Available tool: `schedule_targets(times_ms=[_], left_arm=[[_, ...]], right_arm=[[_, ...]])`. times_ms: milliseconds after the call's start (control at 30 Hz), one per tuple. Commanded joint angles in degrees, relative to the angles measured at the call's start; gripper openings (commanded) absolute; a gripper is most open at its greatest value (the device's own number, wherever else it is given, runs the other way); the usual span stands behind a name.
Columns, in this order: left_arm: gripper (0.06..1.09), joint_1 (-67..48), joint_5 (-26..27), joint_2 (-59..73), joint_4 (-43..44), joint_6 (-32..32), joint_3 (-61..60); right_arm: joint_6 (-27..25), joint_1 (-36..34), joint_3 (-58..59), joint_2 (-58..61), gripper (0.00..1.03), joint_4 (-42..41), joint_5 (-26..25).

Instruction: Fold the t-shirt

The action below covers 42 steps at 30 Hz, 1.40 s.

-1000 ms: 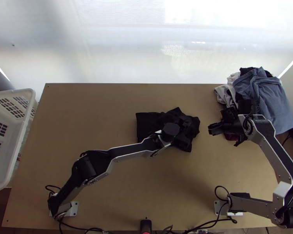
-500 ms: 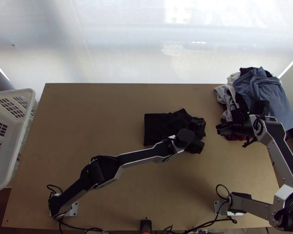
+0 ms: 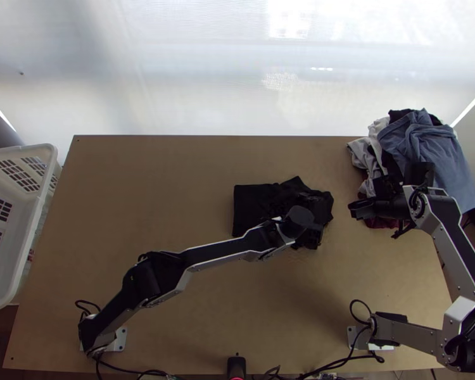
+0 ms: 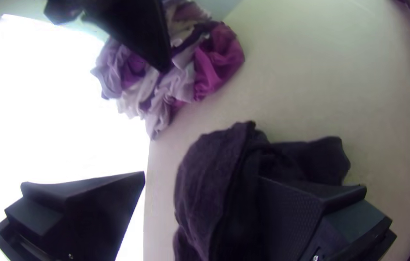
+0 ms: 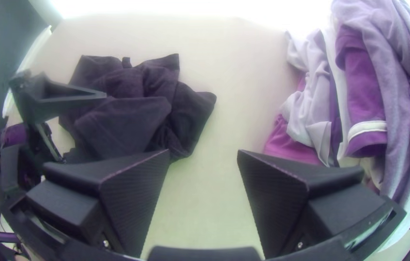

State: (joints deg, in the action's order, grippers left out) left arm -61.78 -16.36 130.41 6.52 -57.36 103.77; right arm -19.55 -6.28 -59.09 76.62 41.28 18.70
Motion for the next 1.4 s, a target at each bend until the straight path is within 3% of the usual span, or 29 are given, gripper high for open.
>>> schedule_targets(times_ms=[0, 100, 267, 600, 767, 933, 1100, 1200, 1367], left_arm=[[1.04, 2.72, 0.10, -2.09, -16.37, 12.19, -0.67], [1.04, 3.33, 0.80, -3.32, -22.70, 15.88, -1.55], [1.04, 5.09, 0.98, -10.44, -23.31, 19.31, -7.17], [1.04, 10.27, 1.07, -18.17, -32.89, 26.95, -5.86], [1.04, 12.38, 2.74, -18.26, -37.90, 32.49, -5.50], [1.04, 14.14, 2.82, -18.79, -39.40, 33.63, -6.38], [1.03, 15.72, 3.97, -19.05, -40.80, 34.86, -7.61], [0.95, 16.25, 4.41, -19.32, -40.89, 36.45, -8.23], [0.65, 17.57, 8.54, -18.17, -40.80, 38.64, -8.67]], right_arm=[[-0.14, -0.13, 0.38, -0.24, 0.66, 0.03, 0.11], [-0.14, -0.13, 0.56, -0.77, 0.66, 0.03, 0.20], [-0.14, 0.31, 0.12, -1.39, 0.66, 0.30, 0.37], [1.89, 9.71, -3.58, 0.90, 0.66, 0.82, 0.73], [3.73, 17.09, -6.21, 3.80, 0.65, 0.82, 0.81], [6.37, 25.36, -10.52, 7.84, 0.65, 1.79, 1.96], [9.00, 32.74, -11.66, 9.60, 0.55, 1.79, 3.89], [9.36, 35.29, -11.49, 10.48, 0.47, 1.79, 3.98], [9.53, 36.17, -10.52, 12.85, 0.37, 0.65, 5.91]])
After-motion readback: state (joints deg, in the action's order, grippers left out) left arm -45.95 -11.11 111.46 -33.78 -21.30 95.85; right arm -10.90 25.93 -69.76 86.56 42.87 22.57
